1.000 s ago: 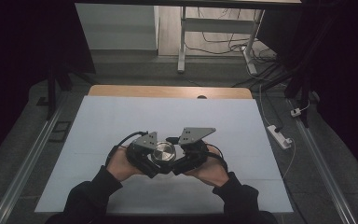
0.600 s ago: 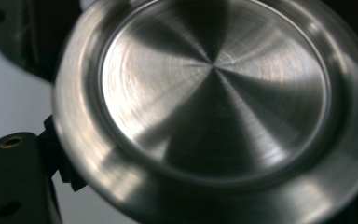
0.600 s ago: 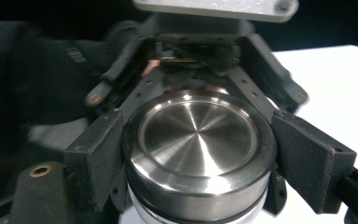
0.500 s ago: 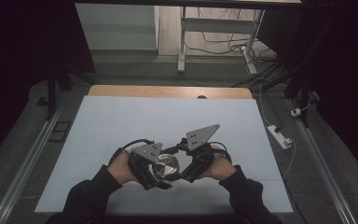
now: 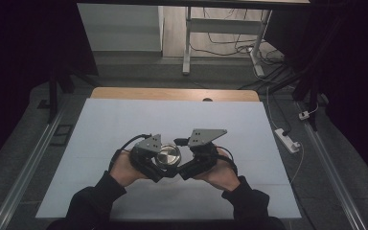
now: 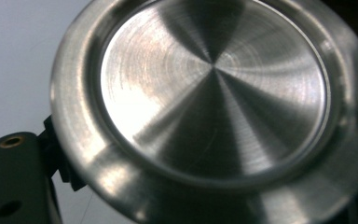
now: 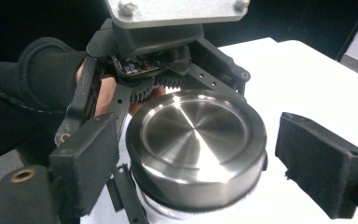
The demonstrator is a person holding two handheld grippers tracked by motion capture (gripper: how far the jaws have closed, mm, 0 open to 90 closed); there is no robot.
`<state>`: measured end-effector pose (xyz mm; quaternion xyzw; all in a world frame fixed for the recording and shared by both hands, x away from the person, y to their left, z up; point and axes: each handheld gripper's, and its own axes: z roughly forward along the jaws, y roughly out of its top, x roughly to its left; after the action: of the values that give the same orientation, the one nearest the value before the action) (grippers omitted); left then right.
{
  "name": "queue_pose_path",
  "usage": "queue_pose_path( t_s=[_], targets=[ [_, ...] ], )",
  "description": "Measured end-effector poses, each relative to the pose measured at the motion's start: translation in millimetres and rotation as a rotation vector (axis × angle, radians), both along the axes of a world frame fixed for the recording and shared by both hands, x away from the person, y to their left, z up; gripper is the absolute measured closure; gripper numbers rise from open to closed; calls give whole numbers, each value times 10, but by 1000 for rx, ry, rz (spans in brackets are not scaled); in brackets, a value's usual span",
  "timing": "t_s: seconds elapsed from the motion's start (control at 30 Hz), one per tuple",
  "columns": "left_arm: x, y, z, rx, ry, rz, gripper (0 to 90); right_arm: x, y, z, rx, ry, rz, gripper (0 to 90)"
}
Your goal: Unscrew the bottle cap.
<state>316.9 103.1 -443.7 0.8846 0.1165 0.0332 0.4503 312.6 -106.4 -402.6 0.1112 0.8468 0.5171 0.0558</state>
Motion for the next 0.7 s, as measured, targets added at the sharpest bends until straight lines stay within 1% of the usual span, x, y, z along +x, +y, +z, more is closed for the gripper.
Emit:
queue_pose_path(
  t_s=[0.07, 0.1, 0.13, 0.2, 0.23, 0.27, 0.33, 0.37, 0.4, 0.43, 0.47, 0.5, 0.53, 0.57, 0.6, 0.63, 0.67, 0.7],
  targets=[
    [-3, -4, -2, -2, 4, -13, 147, -8, 33, -28, -14, -13, -9, 164],
    [-6, -8, -1, 0, 5, -20, 147, -6, 39, -46, -13, -11, 0, 185],
    [-9, -16, -1, 2, 9, -31, 147, 0, 44, -73, -7, 8, 20, 184],
    [-12, -21, -7, 15, 7, -60, 147, 1, 42, -75, -10, 10, 29, 186],
    [-13, -29, -13, 19, 14, -79, 147, 3, 40, -74, -16, 8, 46, 195],
    [-21, -36, -21, 20, 10, -99, 147, -5, 34, -68, -27, 3, 63, 198],
    [-34, -45, -31, 11, 17, -152, 147, -3, 20, -64, -40, 11, 113, 198],
    [-41, -49, -31, 8, 18, -171, 147, 13, -6, -67, -32, 29, 170, 198],
    [-47, -55, -29, 7, 19, -184, 147, 13, -6, -67, -32, 29, 170, 198],
    [-55, -59, -29, 3, 18, -203, 147, 19, -17, -67, -32, 34, 188, 198],
    [-66, -65, -31, -7, 17, -233, 148, 36, -38, -75, -10, 48, 261, 198],
    [-76, -69, -29, -10, 17, -251, 148, 36, -38, -75, -10, 48, 261, 198],
    [-90, -78, -27, -16, 16, -277, 147, 52, -64, -87, 10, 57, 326, 198],
    [-108, -89, -24, -21, 14, -304, 147, 63, -81, -98, 24, 60, 368, 198],
    [-124, -98, -18, -23, 11, -330, 147, 63, -81, -98, 24, 60, 368, 198],
    [-140, -109, -16, -26, 8, -342, 147, 74, -95, -114, 45, 68, 407, 198],
    [-145, -116, -13, -24, 6, -340, 147, 83, -109, -132, 65, 81, 433, 197],
    [-147, -118, -13, -29, 7, -329, 147, 88, -119, -146, 80, 85, 442, 195]
  ],
)
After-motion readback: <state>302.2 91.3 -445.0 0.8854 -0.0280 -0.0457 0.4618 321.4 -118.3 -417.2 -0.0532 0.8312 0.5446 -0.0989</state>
